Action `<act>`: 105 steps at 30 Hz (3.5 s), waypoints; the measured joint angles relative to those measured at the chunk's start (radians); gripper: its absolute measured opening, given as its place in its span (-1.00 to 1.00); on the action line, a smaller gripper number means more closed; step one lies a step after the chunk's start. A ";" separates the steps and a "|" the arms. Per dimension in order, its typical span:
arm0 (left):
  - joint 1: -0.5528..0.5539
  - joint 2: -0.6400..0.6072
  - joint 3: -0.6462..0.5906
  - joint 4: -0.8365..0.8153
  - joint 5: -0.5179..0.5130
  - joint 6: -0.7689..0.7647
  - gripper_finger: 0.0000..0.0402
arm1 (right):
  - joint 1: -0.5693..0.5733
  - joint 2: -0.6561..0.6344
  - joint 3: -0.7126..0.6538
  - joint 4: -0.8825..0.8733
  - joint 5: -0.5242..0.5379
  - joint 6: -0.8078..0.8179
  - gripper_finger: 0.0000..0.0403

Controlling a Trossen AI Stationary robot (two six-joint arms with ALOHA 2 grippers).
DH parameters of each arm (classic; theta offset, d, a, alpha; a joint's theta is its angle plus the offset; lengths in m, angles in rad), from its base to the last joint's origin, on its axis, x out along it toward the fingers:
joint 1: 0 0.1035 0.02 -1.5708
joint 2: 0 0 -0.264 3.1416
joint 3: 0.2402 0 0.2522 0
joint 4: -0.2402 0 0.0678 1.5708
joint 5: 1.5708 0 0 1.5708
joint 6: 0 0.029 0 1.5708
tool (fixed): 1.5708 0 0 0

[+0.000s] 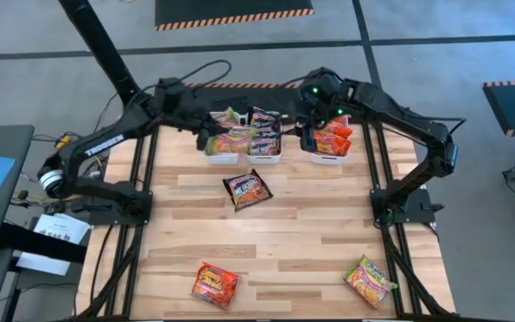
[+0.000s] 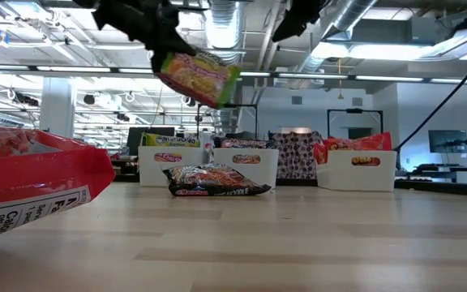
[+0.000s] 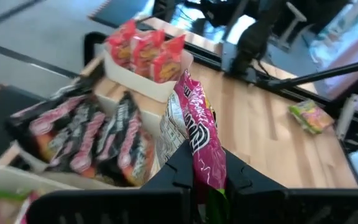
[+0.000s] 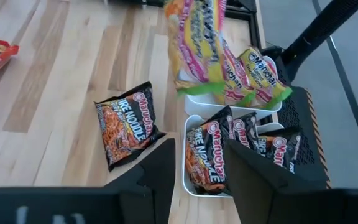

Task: Sort Maruchan noodles
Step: Put the green noodle pack into the left white bin, then put the black noodle pack into the middle white bin

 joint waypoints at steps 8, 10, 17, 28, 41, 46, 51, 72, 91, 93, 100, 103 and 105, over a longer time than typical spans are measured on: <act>0.010 -0.186 -0.362 0.421 -0.113 -0.139 -0.97 | -0.007 0.000 0.000 0.000 0.000 0.000 -0.21; 0.010 -0.217 -0.459 0.557 -0.208 -0.165 -0.96 | -0.007 0.000 0.000 0.000 0.000 0.000 -0.21; 0.015 -0.220 -0.645 0.706 -0.390 -0.180 -0.95 | -0.007 0.000 0.000 0.001 0.000 -0.001 -0.21; 0.019 -0.067 -0.652 0.783 -0.450 -0.145 -0.94 | -0.007 0.000 0.000 0.004 -0.001 0.013 -0.21; 0.084 0.134 -0.612 0.909 -0.450 -0.136 -0.94 | -0.007 0.001 0.000 0.001 -0.001 0.051 -0.21; 0.083 0.137 -0.604 0.899 -0.464 -0.124 -0.94 | -0.007 0.001 0.000 0.000 -0.001 0.061 -0.21; 0.101 0.136 -0.602 0.847 -0.443 -0.163 -0.86 | -0.007 0.001 0.000 0.000 -0.001 0.061 -0.21; 0.116 0.139 -0.552 0.669 -0.233 -0.287 -0.11 | -0.007 0.001 0.000 0.000 -0.001 0.060 -0.21; 0.199 0.139 -0.287 0.519 -0.100 -0.349 -0.10 | -0.007 0.001 0.000 -0.047 -0.002 0.057 -0.21; 0.199 0.139 -0.229 0.480 -0.060 -0.370 -0.10 | -0.004 0.001 0.000 -0.050 -0.002 0.057 -0.21; 0.177 0.137 -0.054 0.361 0.125 -0.376 -0.10 | 0.026 0.001 0.000 -0.111 -0.001 0.062 -0.03; 0.153 0.127 -0.010 0.330 0.173 -0.375 -0.10 | 0.047 0.001 0.000 -0.127 -0.001 0.075 0.10; 0.129 0.112 0.004 0.316 0.193 -0.373 -0.10 | 0.064 0.001 0.000 -0.139 -0.001 0.120 0.16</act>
